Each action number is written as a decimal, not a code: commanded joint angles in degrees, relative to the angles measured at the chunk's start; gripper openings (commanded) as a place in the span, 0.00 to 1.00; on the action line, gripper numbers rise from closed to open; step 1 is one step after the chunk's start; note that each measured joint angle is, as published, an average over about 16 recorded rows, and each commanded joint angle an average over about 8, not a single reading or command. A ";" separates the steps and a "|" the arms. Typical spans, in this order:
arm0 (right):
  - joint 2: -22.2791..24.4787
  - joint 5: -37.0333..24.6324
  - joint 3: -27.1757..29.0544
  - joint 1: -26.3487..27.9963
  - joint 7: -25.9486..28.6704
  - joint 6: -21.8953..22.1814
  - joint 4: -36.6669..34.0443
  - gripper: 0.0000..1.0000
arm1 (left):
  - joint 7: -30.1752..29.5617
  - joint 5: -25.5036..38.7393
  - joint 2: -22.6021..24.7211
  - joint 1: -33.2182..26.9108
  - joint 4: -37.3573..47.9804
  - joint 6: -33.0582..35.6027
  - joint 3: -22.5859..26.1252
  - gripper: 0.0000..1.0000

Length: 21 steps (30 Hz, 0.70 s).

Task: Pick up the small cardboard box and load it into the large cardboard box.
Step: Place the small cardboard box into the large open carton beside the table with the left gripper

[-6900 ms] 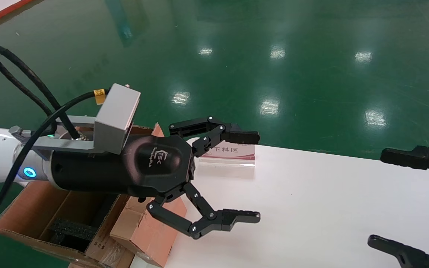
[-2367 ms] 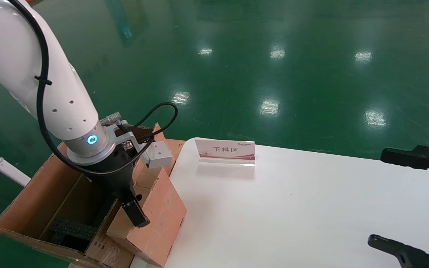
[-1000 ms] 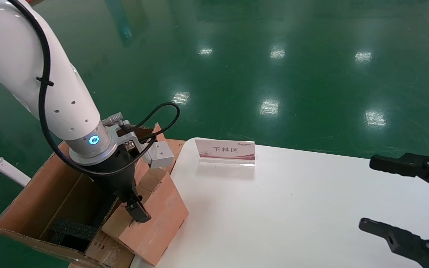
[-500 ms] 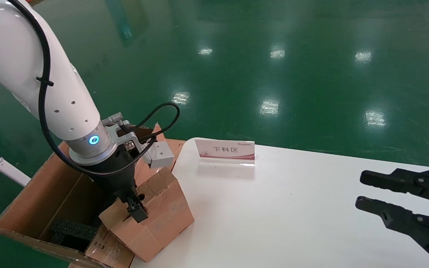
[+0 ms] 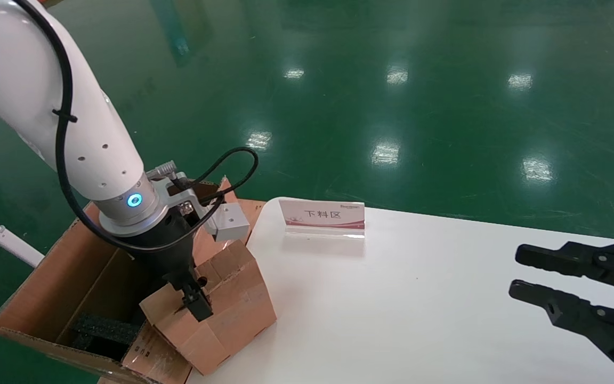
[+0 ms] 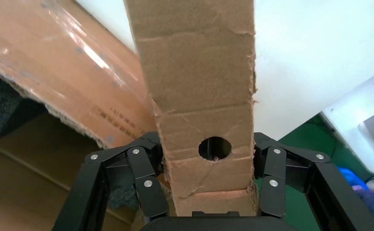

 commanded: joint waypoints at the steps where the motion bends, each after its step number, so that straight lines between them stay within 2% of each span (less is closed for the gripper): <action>1: 0.00 0.00 0.00 0.00 0.00 0.00 -0.01 1.00 | 0.32 -0.81 -0.24 -0.65 0.45 -0.10 -0.64 0.00; 7: 0.00 0.01 -0.03 0.02 -0.02 -0.01 -0.03 1.00 | 3.57 -4.61 -2.17 -9.02 5.89 1.28 -5.62 0.00; 12: 0.01 0.03 -0.05 0.03 -0.03 0.00 -0.03 1.00 | 7.95 -4.11 -1.92 -14.51 13.79 2.34 -7.93 0.00; 17: 0.02 0.04 -0.07 0.03 -0.04 0.00 -0.03 1.00 | 12.66 -0.31 -0.45 -18.65 21.68 4.74 -7.67 0.00; 21: 0.02 0.05 -0.08 0.04 -0.05 0.01 -0.04 1.00 | 16.02 3.16 0.70 -20.66 25.89 8.00 -5.54 0.00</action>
